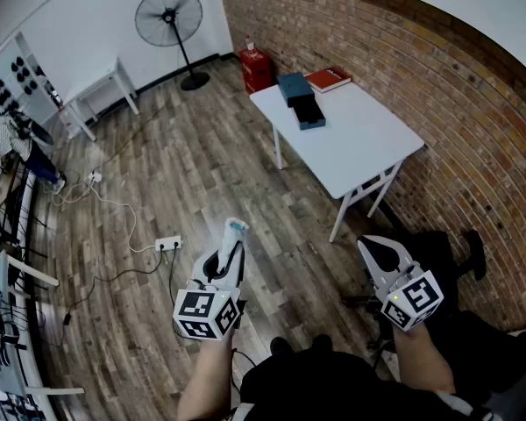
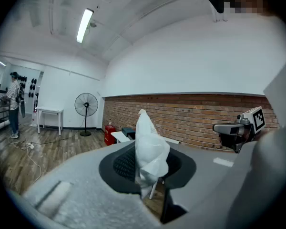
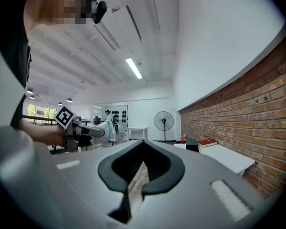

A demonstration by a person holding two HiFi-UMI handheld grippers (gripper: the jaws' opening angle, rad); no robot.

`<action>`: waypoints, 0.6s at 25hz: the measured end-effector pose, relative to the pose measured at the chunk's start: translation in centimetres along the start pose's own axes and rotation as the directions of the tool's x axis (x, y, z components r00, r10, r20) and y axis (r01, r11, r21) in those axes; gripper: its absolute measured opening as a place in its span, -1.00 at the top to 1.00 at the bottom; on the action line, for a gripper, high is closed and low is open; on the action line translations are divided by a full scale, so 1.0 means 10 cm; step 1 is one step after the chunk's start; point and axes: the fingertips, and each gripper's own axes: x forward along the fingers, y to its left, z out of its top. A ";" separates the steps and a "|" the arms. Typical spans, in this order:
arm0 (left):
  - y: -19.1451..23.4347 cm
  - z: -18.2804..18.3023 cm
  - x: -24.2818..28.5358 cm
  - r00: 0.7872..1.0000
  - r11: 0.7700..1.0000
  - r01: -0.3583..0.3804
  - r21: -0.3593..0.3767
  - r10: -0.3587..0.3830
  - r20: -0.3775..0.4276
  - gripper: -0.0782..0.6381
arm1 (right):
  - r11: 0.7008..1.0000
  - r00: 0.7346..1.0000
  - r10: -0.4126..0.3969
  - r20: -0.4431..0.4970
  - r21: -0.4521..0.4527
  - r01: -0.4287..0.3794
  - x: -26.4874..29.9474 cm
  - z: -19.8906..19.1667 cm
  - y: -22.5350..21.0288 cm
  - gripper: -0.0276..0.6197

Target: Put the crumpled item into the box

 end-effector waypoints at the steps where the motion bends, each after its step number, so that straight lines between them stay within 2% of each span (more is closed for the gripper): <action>1: 0.01 0.00 0.00 1.000 1.000 -0.003 -0.002 0.003 0.002 0.57 | 1.000 1.000 0.003 0.001 0.000 -0.003 0.00 -0.01 0.01 0.92; 9: 0.00 -0.09 -0.01 1.000 1.000 -0.011 -0.001 0.011 -0.017 0.58 | 1.000 1.000 0.006 -0.002 0.027 -0.006 -0.03 -0.09 -0.04 0.92; 15: 0.12 -0.16 -0.14 0.999 1.000 -0.012 -0.008 0.011 -0.030 0.58 | 0.996 0.998 0.067 -0.011 0.066 -0.066 0.10 -0.12 0.18 0.91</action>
